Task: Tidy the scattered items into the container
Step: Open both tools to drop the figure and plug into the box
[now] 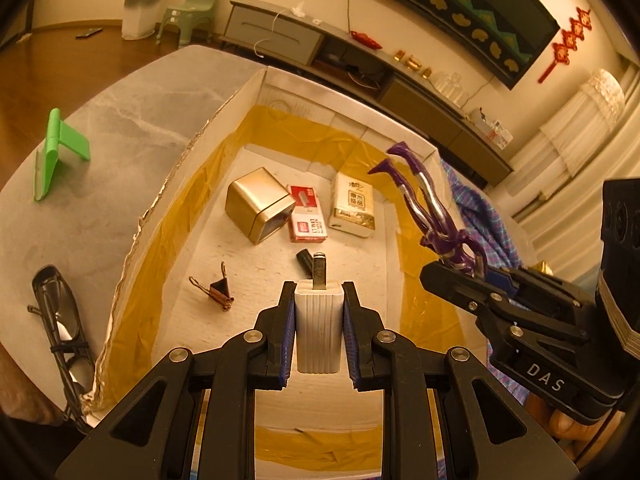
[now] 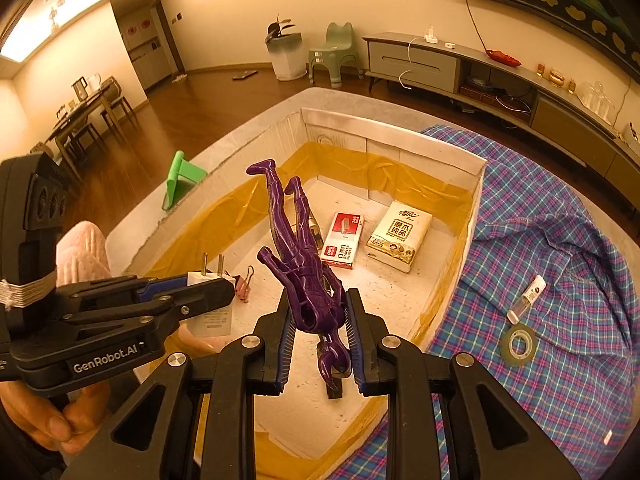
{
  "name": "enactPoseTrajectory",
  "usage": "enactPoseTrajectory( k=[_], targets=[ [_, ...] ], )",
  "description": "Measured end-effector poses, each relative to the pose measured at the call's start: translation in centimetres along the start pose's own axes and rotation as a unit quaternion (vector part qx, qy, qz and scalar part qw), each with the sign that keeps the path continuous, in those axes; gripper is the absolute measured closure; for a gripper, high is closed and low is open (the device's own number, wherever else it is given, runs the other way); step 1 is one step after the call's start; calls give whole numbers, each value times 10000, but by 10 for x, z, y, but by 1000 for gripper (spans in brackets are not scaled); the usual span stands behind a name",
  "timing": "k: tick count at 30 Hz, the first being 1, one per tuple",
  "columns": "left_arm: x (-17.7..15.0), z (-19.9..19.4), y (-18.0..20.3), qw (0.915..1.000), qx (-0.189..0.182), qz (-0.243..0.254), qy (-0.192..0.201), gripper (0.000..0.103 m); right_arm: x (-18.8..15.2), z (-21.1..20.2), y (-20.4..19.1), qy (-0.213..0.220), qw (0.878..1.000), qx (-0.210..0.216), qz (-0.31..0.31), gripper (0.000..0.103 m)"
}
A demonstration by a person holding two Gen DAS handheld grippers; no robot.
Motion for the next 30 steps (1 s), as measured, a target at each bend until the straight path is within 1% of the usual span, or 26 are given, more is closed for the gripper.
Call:
enactPoseTrajectory(
  k=[8, 15, 21, 25, 30],
  targets=[
    [2, 8, 1, 9996, 95, 216, -184, 81, 4, 18, 3, -286, 9992, -211, -161, 78],
    [1, 21, 2, 9982, 17, 270, -541, 81, 9, 34, 10, -575, 9965, -495, -352, 78],
    [2, 32, 1, 9960, -85, 166, -878, 81, 12, 49, 12, -811, 9919, -753, -631, 78],
    [3, 36, -1, 9945, -11, 134, -1040, 81, 16, 56, 15, -913, 9881, -927, -818, 78],
    [6, 39, -5, 9936, 135, 100, -1113, 80, 20, 61, 14, -1031, 9863, -941, -882, 76]
  ],
)
Point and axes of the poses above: each gripper's, at about its wrist camera, not at the fingertips, and z roughly the way its jaws point, y to its right, x to its top, the point moved 4 cm from there along z, roughly the way its jaws point, and after that the axes turned 10 degrees about z, right-handed, at the moved point
